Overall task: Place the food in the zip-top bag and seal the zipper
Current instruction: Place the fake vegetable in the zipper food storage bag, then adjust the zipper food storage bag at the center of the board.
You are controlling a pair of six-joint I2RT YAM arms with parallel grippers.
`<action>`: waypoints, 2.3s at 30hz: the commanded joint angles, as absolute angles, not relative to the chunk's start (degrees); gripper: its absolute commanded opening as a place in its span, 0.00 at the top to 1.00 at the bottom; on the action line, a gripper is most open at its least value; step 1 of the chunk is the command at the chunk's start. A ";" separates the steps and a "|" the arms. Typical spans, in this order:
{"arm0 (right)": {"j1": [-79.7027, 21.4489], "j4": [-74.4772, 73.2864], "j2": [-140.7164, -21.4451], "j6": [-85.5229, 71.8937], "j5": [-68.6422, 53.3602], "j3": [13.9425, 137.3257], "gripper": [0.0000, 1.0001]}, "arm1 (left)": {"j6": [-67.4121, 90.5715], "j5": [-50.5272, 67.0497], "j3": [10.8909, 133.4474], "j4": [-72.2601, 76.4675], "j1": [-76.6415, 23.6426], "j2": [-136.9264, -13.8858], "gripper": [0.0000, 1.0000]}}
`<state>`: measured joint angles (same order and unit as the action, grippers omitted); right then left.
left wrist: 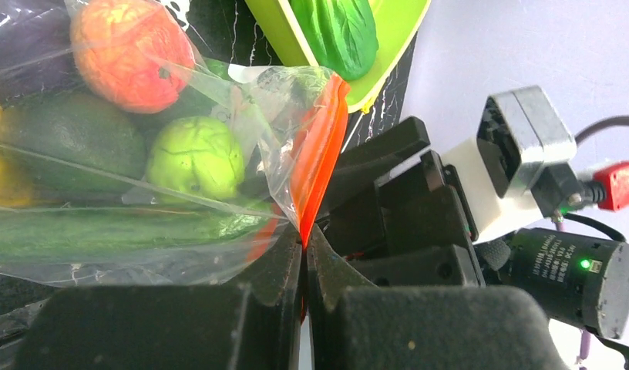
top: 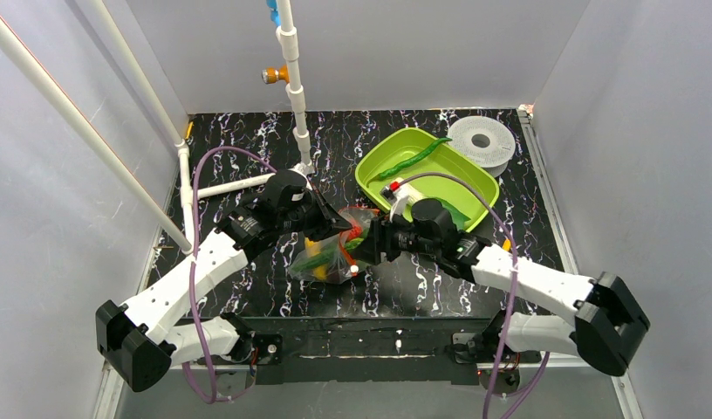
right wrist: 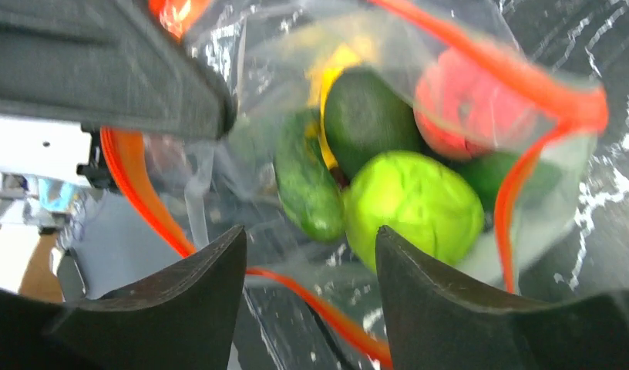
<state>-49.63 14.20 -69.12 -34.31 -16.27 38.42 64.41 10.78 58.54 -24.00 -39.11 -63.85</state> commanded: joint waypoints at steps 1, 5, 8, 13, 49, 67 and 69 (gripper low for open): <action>-48.67 -8.07 -61.44 -28.54 -15.21 43.20 0.25 | 62.88 10.30 58.75 -24.69 -39.04 -61.24 1.00; -45.82 -16.90 -55.68 -27.64 -11.34 45.13 0.14 | 61.88 8.98 58.44 -25.87 -39.08 -59.84 1.00; -43.36 -22.12 -53.77 -30.00 -6.99 45.67 0.02 | 61.19 8.24 58.26 -26.34 -39.08 -59.09 1.00; -38.69 -23.16 -54.85 -35.77 -9.53 44.54 0.02 | 60.20 8.15 58.24 -26.46 -39.03 -58.59 1.00; -44.54 -18.49 -83.39 -40.67 -29.95 79.19 0.99 | 45.32 5.85 65.86 -38.97 -39.06 -57.59 1.00; -45.82 -20.57 -89.17 -42.74 -32.80 83.55 0.99 | 42.50 17.98 65.57 -32.03 -39.18 -63.25 0.35; -45.87 -21.51 -88.99 -43.16 -31.33 83.76 0.99 | 41.60 16.85 66.04 -32.07 -39.69 -63.61 0.35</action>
